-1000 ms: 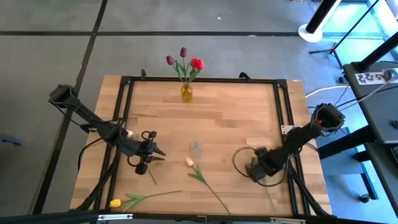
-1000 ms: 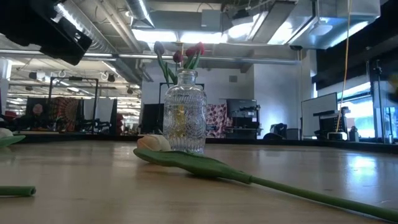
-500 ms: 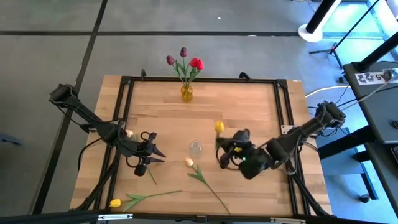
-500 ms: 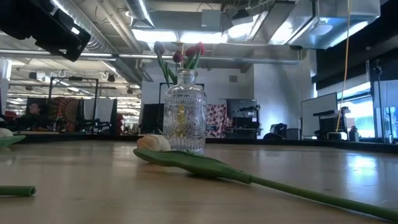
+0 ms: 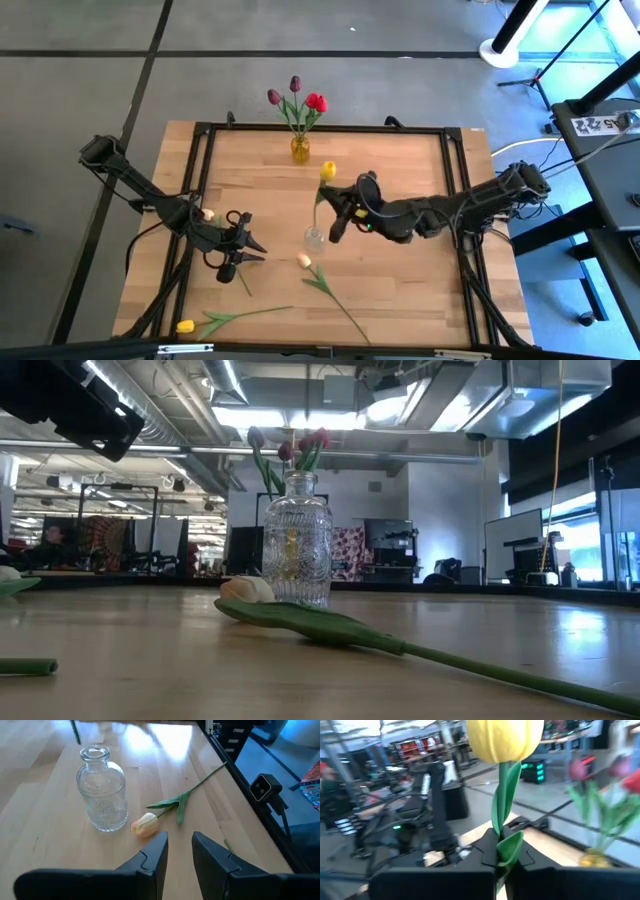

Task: Sort flowers into vase by color
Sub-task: Put the right yellow flower into the transparent vase, then put the bottom pink flower into the transparent vase

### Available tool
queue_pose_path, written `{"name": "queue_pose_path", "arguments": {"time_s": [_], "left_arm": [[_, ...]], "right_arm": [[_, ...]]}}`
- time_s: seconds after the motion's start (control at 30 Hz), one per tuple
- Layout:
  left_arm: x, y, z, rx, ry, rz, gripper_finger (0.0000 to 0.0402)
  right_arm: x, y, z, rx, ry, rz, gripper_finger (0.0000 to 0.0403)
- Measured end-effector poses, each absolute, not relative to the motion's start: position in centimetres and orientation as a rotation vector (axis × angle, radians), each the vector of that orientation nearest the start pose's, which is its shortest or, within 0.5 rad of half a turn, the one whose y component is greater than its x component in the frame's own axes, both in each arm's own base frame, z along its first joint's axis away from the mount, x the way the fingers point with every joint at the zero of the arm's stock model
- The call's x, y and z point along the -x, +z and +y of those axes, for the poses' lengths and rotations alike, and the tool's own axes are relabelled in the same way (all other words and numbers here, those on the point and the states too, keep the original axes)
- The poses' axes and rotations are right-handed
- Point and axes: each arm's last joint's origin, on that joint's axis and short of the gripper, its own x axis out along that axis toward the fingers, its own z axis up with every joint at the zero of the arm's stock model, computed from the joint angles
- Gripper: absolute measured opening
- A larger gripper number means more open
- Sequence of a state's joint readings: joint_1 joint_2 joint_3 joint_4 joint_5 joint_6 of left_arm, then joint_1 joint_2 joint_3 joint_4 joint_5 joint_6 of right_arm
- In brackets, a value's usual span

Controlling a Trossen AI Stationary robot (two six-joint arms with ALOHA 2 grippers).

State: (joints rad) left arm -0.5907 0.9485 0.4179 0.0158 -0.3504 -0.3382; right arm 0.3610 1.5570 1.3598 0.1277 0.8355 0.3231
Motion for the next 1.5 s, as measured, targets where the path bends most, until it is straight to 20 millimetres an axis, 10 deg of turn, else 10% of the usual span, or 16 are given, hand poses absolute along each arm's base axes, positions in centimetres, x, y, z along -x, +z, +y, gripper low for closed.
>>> {"name": "queue_pose_path", "arguments": {"time_s": [0.63,0.87,1.2,1.5], "left_arm": [[-16.1,19.4,-9.6,0.115,-0.13,0.551,0.0085],[-15.3,18.8,-9.1,0.149,-0.074,0.661,0.0085],[-15.8,23.9,-9.7,0.212,-0.069,0.65,0.0085],[-14.9,24.1,-11.0,0.211,-0.063,0.614,0.0085]], "right_arm": [[-34.9,35.0,10.5,-0.136,-0.421,0.139,0.0017],[-34.9,33.8,10.5,-0.056,-0.418,0.236,0.0092],[-33.1,35.9,11.6,-0.039,-0.343,0.192,0.0243],[-29.8,36.2,15.0,-0.073,-0.26,0.262,0.0258]]}}
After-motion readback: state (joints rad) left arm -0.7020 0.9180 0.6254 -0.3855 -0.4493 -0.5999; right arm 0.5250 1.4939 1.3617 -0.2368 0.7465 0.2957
